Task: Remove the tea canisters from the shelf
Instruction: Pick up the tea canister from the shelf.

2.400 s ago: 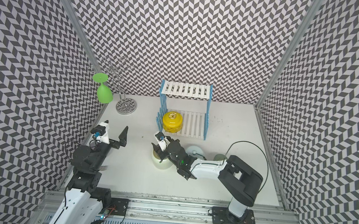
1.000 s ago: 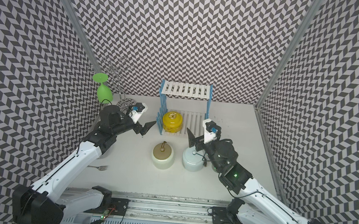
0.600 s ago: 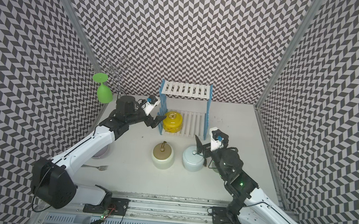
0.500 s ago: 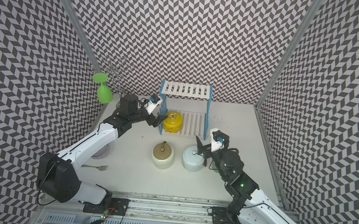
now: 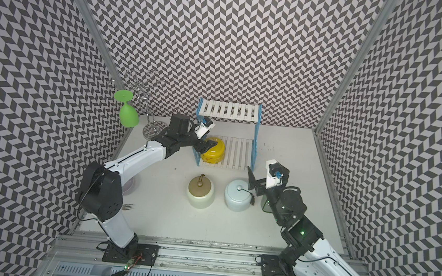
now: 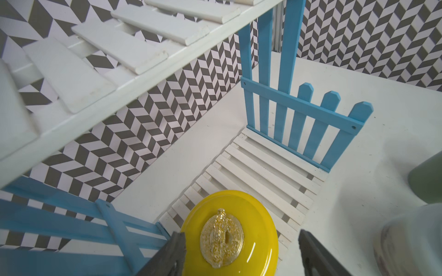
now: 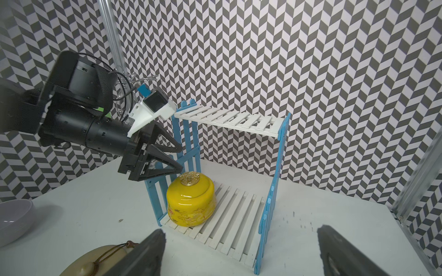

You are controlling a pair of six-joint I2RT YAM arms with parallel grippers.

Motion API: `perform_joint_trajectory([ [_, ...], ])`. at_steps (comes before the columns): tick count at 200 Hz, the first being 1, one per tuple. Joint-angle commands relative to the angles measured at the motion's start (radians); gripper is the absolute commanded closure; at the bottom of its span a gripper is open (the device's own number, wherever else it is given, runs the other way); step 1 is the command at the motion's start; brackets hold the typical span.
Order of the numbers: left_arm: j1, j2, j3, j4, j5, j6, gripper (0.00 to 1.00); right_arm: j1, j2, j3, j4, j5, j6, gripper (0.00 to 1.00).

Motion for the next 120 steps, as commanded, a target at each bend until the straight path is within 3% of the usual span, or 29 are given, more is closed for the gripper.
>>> perform_joint_trajectory([
  [1, -0.010, 0.040, 0.047, -0.013, -0.022, 0.022, 0.25, -0.013, -0.025, -0.011, 0.050, 0.012, -0.007, 0.00],
  [75, -0.012, 0.140, 0.103, -0.041, -0.050, 0.052, 0.44, -0.041, -0.033, -0.015, 0.058, -0.010, 0.000, 0.00],
  [120, -0.011, 0.176, 0.119, -0.053, -0.058, 0.063, 0.50, -0.057, -0.039, -0.020, 0.059, -0.023, 0.005, 0.00],
])
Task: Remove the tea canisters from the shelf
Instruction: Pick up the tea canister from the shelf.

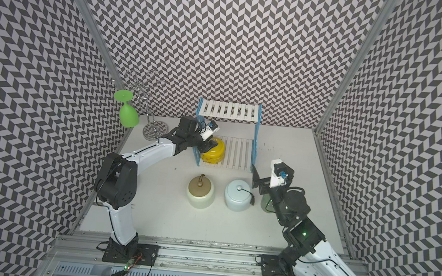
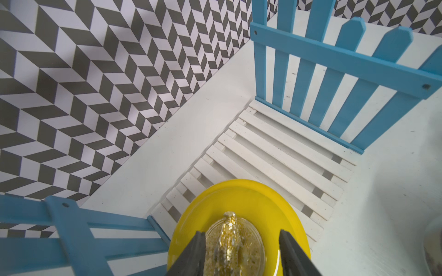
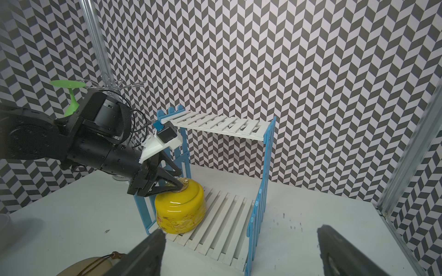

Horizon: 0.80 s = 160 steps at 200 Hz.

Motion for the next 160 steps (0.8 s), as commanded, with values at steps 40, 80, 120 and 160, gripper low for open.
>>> perform_joint_trajectory([
  [40, -0.003, 0.048, 0.050, -0.027, -0.017, 0.021, 0.55, -0.025, -0.017, -0.011, 0.052, -0.028, 0.014, 0.00],
  [80, -0.004, 0.056, 0.039, -0.022, -0.017, 0.026, 0.70, -0.035, -0.016, -0.008, 0.054, -0.040, 0.013, 0.00],
  [120, -0.004, 0.044, 0.040, -0.027, -0.013, 0.027, 1.00, -0.042, -0.013, -0.010, 0.054, -0.040, 0.011, 0.00],
  [160, -0.005, 0.000, 0.051, -0.032, 0.004, 0.019, 1.00, -0.049, -0.016, -0.016, 0.057, -0.042, 0.016, 0.00],
])
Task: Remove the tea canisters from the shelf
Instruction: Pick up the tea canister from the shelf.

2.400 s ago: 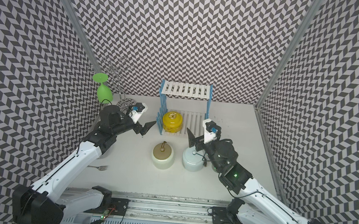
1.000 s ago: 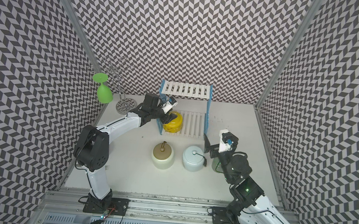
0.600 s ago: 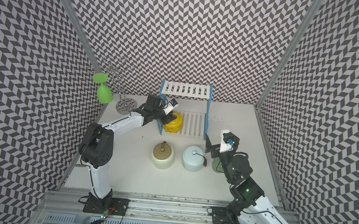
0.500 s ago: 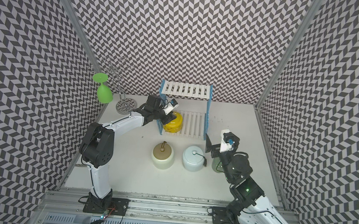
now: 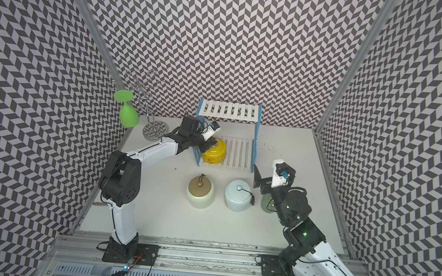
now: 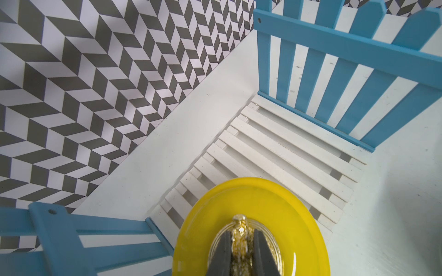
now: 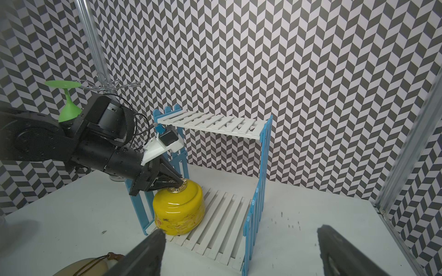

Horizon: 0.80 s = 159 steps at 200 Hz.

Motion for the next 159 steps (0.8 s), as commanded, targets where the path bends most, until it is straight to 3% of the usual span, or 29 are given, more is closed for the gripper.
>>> perform_joint_trajectory([
  [1, -0.005, -0.039, 0.015, -0.025, 0.016, 0.009, 1.00, -0.009, -0.009, -0.007, 0.057, -0.007, 0.005, 0.00],
  [159, -0.023, -0.313, -0.008, -0.097, 0.071, -0.010, 1.00, -0.048, 0.014, -0.008, 0.061, -0.041, 0.025, 0.00],
])
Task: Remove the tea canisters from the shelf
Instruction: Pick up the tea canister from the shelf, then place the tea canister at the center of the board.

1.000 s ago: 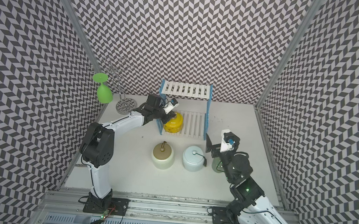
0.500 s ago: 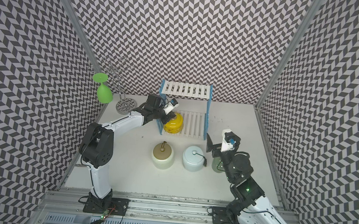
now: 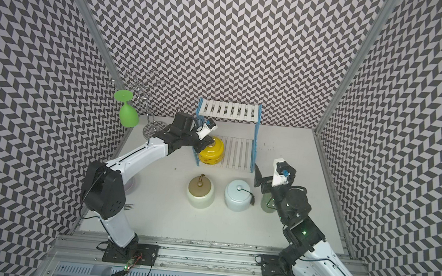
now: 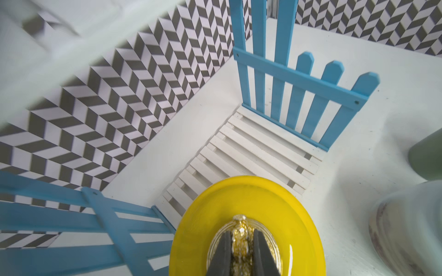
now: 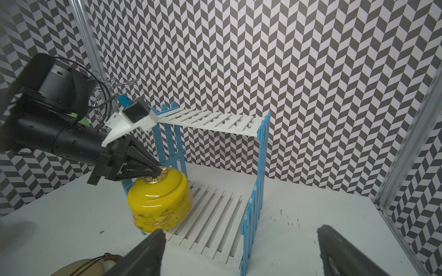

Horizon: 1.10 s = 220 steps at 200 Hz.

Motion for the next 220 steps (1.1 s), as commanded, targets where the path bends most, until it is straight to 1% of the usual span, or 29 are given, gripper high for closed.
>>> perform_joint_trajectory([
  [1, -0.009, -0.102, 0.026, 0.054, 0.049, -0.001, 1.00, -0.010, 0.002, -0.007, 0.057, -0.010, 0.012, 0.00],
  [22, -0.008, -0.153, 0.014, 0.035, 0.056, 0.001, 1.00, -0.014, 0.000, -0.002, 0.057, -0.025, 0.017, 0.00],
  [86, -0.009, -0.306, 0.010, -0.045, 0.042, 0.006, 1.00, -0.017, -0.017, -0.007, 0.053, -0.017, 0.021, 0.00],
  [135, 0.021, -0.405, 0.019, -0.156, 0.020, 0.068, 1.00, -0.017, -0.010, -0.005, 0.055, -0.021, 0.025, 0.00],
  [158, 0.056, -0.443, 0.032, -0.224, 0.019, 0.101, 1.00, -0.017, -0.001, -0.006, 0.052, -0.011, 0.023, 0.00],
  [179, 0.092, -0.484, 0.026, -0.280, 0.023, 0.135, 1.00, -0.017, -0.005, 0.000, 0.051, -0.027, 0.028, 0.00],
  [220, 0.197, -0.559, -0.006, -0.357, 0.020, 0.182, 1.00, -0.017, -0.016, -0.004, 0.053, -0.014, 0.026, 0.00],
])
